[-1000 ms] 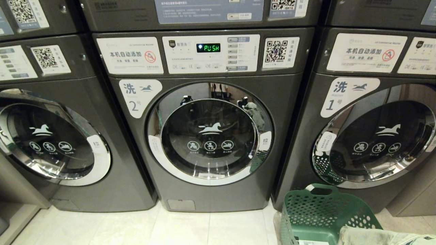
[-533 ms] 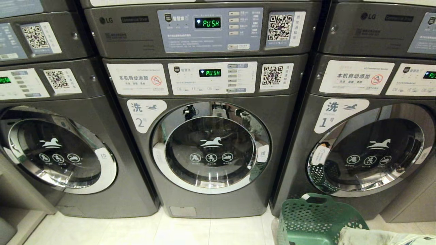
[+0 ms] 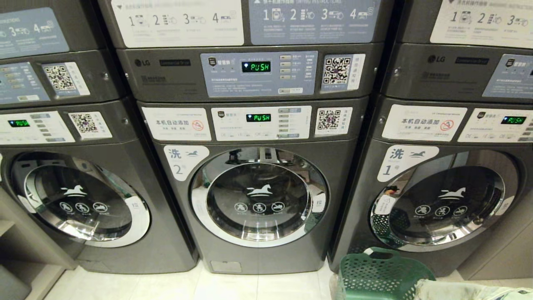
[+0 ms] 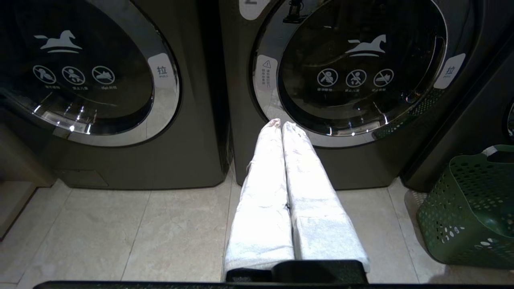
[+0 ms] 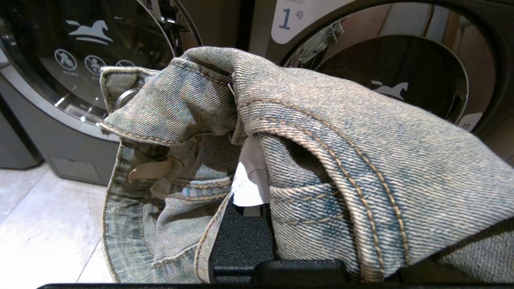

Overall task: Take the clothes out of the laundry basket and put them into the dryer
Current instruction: Put the clothes in the dryer

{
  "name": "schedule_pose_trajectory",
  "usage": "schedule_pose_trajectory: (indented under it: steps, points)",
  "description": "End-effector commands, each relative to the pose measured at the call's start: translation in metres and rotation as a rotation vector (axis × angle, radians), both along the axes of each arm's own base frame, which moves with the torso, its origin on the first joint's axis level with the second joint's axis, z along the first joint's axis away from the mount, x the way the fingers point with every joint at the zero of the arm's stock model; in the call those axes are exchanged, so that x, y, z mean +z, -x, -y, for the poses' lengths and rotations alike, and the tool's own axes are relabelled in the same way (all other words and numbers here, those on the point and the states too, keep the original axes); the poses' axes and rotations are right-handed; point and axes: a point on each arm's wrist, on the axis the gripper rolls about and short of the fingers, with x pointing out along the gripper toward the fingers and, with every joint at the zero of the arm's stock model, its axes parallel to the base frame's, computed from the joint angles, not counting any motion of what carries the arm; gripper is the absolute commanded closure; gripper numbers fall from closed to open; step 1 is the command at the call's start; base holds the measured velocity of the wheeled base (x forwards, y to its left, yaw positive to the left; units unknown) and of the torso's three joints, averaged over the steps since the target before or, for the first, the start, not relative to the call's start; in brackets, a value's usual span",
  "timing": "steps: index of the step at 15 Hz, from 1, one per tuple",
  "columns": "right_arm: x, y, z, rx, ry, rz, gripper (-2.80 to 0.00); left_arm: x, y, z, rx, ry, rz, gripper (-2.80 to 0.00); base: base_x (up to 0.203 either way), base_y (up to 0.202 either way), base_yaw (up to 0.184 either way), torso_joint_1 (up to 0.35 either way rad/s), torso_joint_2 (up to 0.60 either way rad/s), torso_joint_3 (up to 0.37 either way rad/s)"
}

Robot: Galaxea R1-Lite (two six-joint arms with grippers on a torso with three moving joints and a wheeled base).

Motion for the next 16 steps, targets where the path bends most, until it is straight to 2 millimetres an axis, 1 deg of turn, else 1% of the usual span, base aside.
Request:
schedule_pose_trajectory:
  steps: [1, 12, 16]
  points:
    - [0.0000, -0.0001, 0.0000, 0.001, 0.001, -0.001, 0.00, -0.0001, 0.0000, 0.0000, 0.001, 0.000, -0.001, 0.00, 0.000, 0.000, 0.000, 0.217, -0.51, -0.306]
    - [0.0000, -0.0001, 0.0000, 0.000, -0.019, -0.002, 0.00, -0.0001, -0.0001, 0.0000, -0.001, -0.003, -0.003, 0.00, 0.000, 0.000, 0.000, 0.239, -0.57, -0.331]
    - [0.0000, -0.0001, 0.0000, 0.002, -0.018, -0.002, 0.00, -0.0002, 0.0000, 0.0000, -0.001, -0.006, -0.001, 0.00, 0.000, 0.000, 0.000, 0.186, -0.42, -0.229]
